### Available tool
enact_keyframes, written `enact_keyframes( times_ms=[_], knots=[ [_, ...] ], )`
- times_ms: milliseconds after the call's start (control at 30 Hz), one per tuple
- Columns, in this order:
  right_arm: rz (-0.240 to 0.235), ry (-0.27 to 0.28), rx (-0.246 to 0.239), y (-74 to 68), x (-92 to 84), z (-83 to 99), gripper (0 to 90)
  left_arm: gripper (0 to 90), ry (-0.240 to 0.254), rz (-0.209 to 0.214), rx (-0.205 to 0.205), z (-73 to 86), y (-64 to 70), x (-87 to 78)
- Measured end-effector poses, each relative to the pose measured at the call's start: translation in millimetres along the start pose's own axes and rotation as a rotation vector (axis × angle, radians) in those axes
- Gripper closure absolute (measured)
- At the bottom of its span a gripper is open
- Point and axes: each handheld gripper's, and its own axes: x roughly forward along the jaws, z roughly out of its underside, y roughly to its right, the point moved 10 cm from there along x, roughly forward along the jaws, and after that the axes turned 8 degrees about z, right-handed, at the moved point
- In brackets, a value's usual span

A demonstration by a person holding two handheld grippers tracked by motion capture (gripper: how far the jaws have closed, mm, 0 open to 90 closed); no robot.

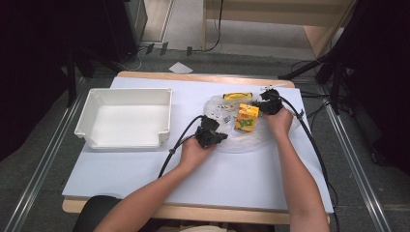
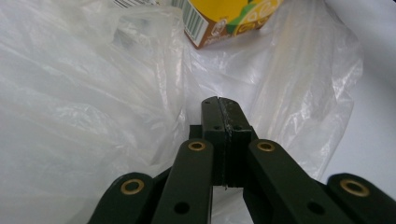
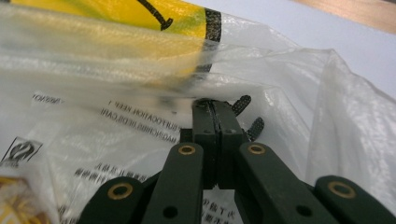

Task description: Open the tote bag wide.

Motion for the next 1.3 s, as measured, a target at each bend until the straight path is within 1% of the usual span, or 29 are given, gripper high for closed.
enact_keyframes(
  times_ms=[33,67,167,267,367,400,500,533,633,700,767,800,833,1033,1200,1300],
  knots=[
    [0.0,0.0,0.0,0.0,0.0,0.0,90.0,90.0,0.0,0.0,0.0,0.0,0.0,0.0],
    [-0.002,0.007,0.014,0.2,3.8,-3.9,90.0,90.0,-0.006,0.005,0.006,3.8,2.3,-2.3],
    [-0.001,0.008,0.03,1.3,7.8,-8.0,90.0,90.0,-0.007,0.011,0.014,8.5,5.1,-5.5],
    [0.006,0.008,0.036,2.0,11.6,-12.2,90.0,90.0,-0.007,0.022,0.013,12.9,7.1,-8.9],
    [0.01,0.01,0.052,4.4,15.2,-15.8,90.0,90.0,-0.01,0.022,0.012,16.2,7.1,-12.2],
    [0.01,0.01,0.052,4.4,15.2,-15.8,90.0,90.0,-0.013,0.026,0.017,17.8,7.0,-13.4],
    [0.021,0.016,0.057,8.1,18.9,-19.6,90.0,90.0,-0.014,0.027,0.011,21.5,6.9,-17.8],
    [0.024,0.012,0.063,8.8,19.6,-20.4,90.0,90.0,-0.013,0.029,0.01,21.9,6.7,-18.3],
    [0.04,0.013,0.054,11.2,22.0,-23.3,90.0,90.0,-0.011,0.031,0.005,23.2,6.7,-19.5],
    [0.041,0.013,0.056,11.6,22.5,-23.8,90.0,90.0,-0.014,0.029,0.01,23.8,6.7,-19.9],
    [0.052,0.014,0.076,16.6,24.2,-25.1,90.0,90.0,-0.015,0.035,0.008,25.1,7.4,-20.9],
    [0.049,0.016,0.081,17.1,24.6,-25.7,90.0,90.0,-0.013,0.036,0.008,25.1,7.4,-20.8],
    [0.048,0.011,0.089,17.4,24.5,-25.7,90.0,90.0,-0.009,0.036,0.002,24.7,7.4,-20.5],
    [0.058,0.011,0.087,16.5,24.4,-25.6,90.0,90.0,-0.002,0.036,0.005,24.1,6.8,-19.7],
    [0.056,0.013,0.09,17.2,24.8,-25.9,90.0,90.0,-0.001,0.035,0.007,24.1,7.0,-19.5],
    [0.062,0.016,0.101,18.3,25.6,-26.6,89.7,90.0,-0.001,0.03,0.017,24.1,7.5,-19.3]
  ],
)
